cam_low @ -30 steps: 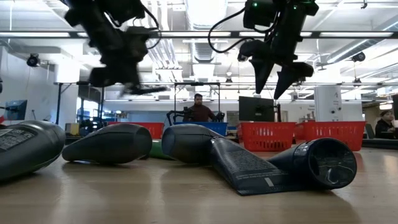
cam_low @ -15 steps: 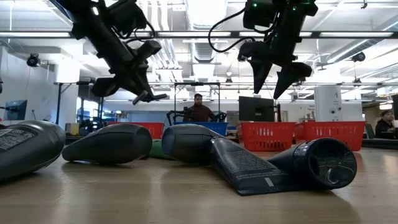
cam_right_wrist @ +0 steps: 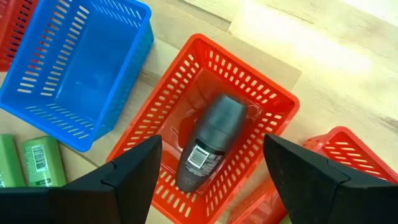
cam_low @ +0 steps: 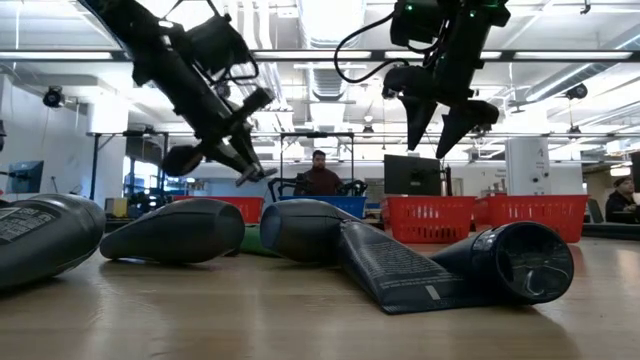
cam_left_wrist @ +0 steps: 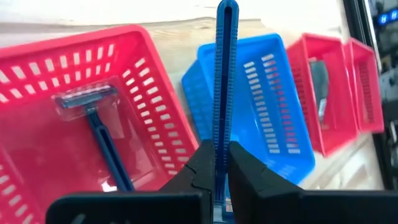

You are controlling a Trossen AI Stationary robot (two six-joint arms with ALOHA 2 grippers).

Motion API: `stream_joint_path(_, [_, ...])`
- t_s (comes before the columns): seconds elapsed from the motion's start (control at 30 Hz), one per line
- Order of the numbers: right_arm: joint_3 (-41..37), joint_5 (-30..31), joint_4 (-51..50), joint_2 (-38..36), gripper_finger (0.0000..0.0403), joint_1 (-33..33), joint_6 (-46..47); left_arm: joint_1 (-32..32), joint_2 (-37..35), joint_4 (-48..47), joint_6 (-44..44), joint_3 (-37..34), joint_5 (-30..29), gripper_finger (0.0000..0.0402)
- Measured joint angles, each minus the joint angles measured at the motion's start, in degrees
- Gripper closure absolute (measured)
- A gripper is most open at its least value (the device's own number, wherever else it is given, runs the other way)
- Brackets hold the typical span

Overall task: Pick & Place Travel size toiletries
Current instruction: Put the blue razor into the left red bin

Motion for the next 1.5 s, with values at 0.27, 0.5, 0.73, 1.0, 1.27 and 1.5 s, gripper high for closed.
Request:
stream_joint_path(0.27, [0.00,0.00,-0.32,0.00,0.0105,-0.01,0.01,0.13,-0.36,0.00,-2.16,-1.75,-0.16,0.0377])
stream_joint_path(0.5, [0.00,0.12,-0.33,0.00,0.0087,-0.05,0.01,0.13,-3.05,-8.40,-0.35,-1.75,-2.09,0.0376])
stream_joint_path(0.73, [0.00,1.27,-0.35,0.00,0.0078,-0.05,0.02,0.13,-2.19,-8.94,0.77,-2.71,-2.20,0.0373])
stream_joint_path(1.0, [0.00,1.29,-0.43,0.00,0.0091,-0.03,0.22,0.15,-2.14,-8.85,-0.30,-6.05,-1.34,0.0334])
stream_joint_path(1.27, [0.00,1.29,-0.48,0.00,0.0107,-0.03,0.32,-0.20,-2.96,-8.55,4.62,-3.84,0.16,0.0249])
stream_joint_path(1.5, [0.00,1.27,-0.72,0.00,0.0099,-0.03,0.27,-5.83,-5.49,-9.12,43.99,0.44,22.15,0.0218])
